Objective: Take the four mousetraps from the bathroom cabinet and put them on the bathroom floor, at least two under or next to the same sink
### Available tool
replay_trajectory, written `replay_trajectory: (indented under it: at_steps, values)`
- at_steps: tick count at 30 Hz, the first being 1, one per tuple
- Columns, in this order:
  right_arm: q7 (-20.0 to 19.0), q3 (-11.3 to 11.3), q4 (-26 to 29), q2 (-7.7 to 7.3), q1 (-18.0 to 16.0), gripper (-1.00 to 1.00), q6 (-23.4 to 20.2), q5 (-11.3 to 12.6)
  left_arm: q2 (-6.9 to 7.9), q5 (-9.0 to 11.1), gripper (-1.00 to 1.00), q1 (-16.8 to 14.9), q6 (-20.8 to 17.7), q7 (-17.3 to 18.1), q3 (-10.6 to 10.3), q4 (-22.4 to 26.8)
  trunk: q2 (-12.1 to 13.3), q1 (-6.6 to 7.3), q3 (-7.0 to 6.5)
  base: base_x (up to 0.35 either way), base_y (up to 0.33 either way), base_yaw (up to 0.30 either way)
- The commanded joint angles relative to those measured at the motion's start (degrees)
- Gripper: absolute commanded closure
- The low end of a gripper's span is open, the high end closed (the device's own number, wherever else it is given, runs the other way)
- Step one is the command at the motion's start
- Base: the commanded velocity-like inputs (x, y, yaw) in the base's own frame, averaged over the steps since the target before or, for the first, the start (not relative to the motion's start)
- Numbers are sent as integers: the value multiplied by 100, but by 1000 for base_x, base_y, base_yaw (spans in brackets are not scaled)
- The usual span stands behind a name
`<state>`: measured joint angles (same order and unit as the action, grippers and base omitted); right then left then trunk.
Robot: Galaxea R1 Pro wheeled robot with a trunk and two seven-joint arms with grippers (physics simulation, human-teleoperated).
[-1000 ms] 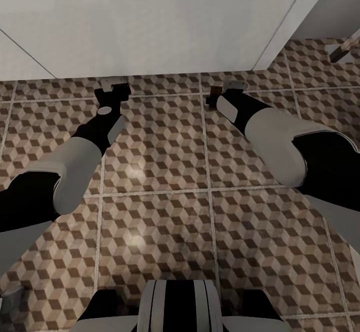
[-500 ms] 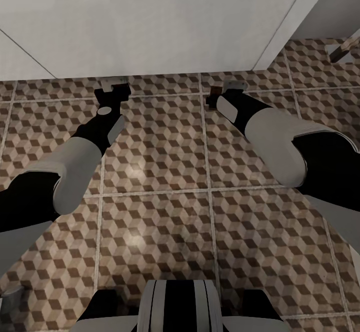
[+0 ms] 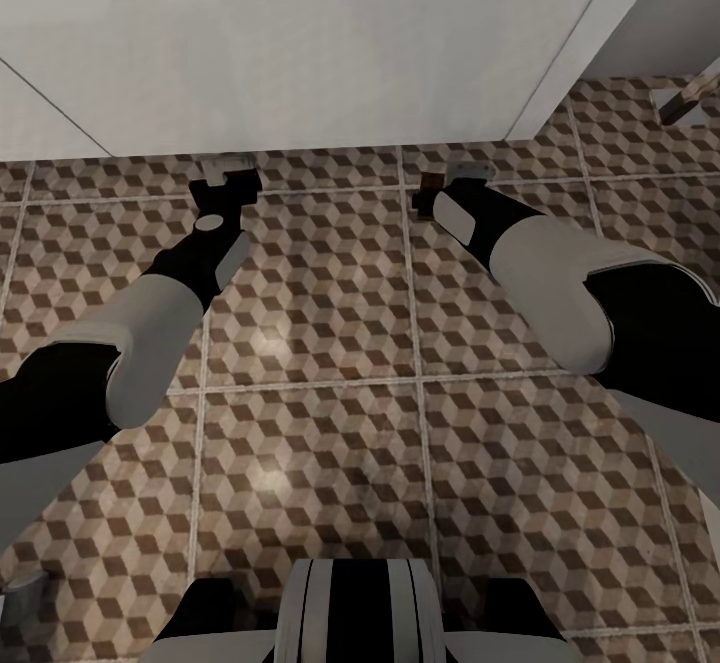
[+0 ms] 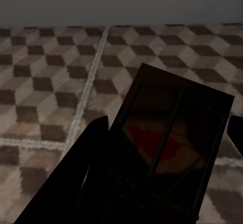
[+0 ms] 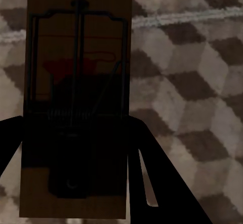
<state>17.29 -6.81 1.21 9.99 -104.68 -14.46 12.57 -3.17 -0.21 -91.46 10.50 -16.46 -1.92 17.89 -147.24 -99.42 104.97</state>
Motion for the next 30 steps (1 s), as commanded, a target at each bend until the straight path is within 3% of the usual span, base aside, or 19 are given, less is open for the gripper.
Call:
replay_trajectory:
  at_steps: [1, 19, 30]
  values:
    - [29, -49, 11, 1, 0, 100, -30, 70, 0, -5, 100, -4, 15, -33, -21, -20, -1, 1, 3, 0, 0, 0]
    - [29, -54, 4, 1, 0, 100, -30, 70, 1, 3, 100, -4, -20, -33, -17, -115, -1, 1, 3, 0, 0, 0]
    - [29, -56, 9, 1, 0, 100, -27, 64, 10, 10, 100, -4, -69, -29, -3, -484, -1, 1, 3, 0, 0, 0]
